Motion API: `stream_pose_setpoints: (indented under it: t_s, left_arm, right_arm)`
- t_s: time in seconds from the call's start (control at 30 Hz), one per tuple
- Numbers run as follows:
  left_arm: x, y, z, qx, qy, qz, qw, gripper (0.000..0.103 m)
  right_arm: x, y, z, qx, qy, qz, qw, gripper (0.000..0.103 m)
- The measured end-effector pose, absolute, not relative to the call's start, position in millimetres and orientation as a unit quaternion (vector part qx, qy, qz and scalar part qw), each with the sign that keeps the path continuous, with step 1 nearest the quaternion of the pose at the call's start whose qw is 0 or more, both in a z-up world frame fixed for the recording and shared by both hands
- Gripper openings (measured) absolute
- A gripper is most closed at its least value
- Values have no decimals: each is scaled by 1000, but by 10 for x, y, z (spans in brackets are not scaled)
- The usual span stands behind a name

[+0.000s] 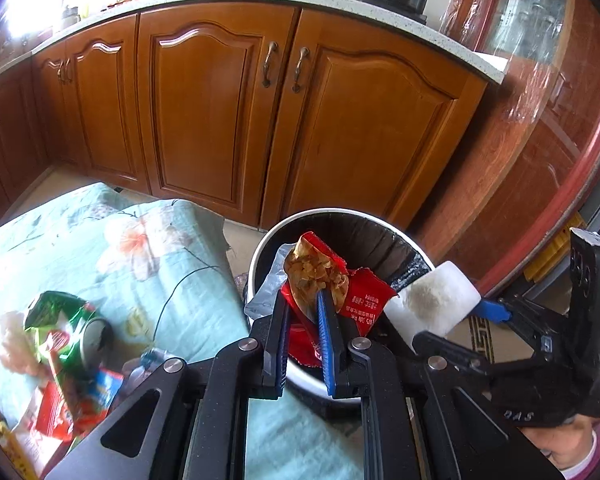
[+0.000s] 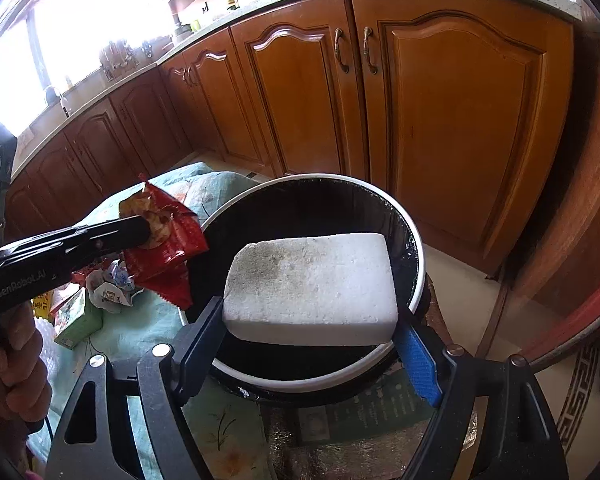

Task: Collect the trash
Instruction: 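Carry both items over the trash bin and open both grippers to drop them, then move both grippers back toward the trash on the table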

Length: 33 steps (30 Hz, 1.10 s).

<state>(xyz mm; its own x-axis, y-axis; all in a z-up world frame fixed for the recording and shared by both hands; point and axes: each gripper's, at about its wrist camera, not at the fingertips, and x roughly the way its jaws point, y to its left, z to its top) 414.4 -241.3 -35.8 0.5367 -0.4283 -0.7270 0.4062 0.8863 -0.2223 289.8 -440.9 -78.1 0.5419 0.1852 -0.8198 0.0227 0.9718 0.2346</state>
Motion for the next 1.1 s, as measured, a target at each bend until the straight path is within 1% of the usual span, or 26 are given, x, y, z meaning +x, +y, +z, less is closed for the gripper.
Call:
stream_pose_setpoints:
  t_s: [0.1,0.27,0.3,0.37,0.43,0.53,0.63,0.73,0.97,1.1]
  left_arm:
    - [4290,-2515,-418,-14,429,-234,872,13]
    - [4459,-2652,-496,-18,443,-230,866,29]
    - [4479,-2681,-501,-11,448,-235,862,30]
    - [4480,-2699,-501,-10,446,-232,865,39]
    - [4430,-2672,-481,-10,437,-229,870,44]
    - [4230,-2478,-471,-24,429,-225,874,50]
    - [4010,-2337,-446,-40,424,-223,877,51]
    - [3753,-2162,-453,-51,414,-215,883,55]
    - [3084,-1711,-387,-73,397,-200,893,55]
    - [2682,-1421,-327,-83,374,-192,904,55]
  right_arm:
    - [2954,-4406,-816,98,486,53,867,83]
    - [3035,-4394,-859,92,497,67,860,85]
    - [3044,-4393,-868,91,499,68,859,85]
    - [3047,-4393,-879,91,501,70,858,86]
    - [3024,-4403,-883,97,501,68,857,91]
    - [2964,-4407,-858,106,497,66,859,91]
    - [2886,-4383,-815,117,489,63,862,91]
    - [2749,-4329,-762,131,475,62,868,91]
    - [2416,-4072,-705,177,450,65,873,94]
    - [2329,-3900,-683,197,448,74,869,94]
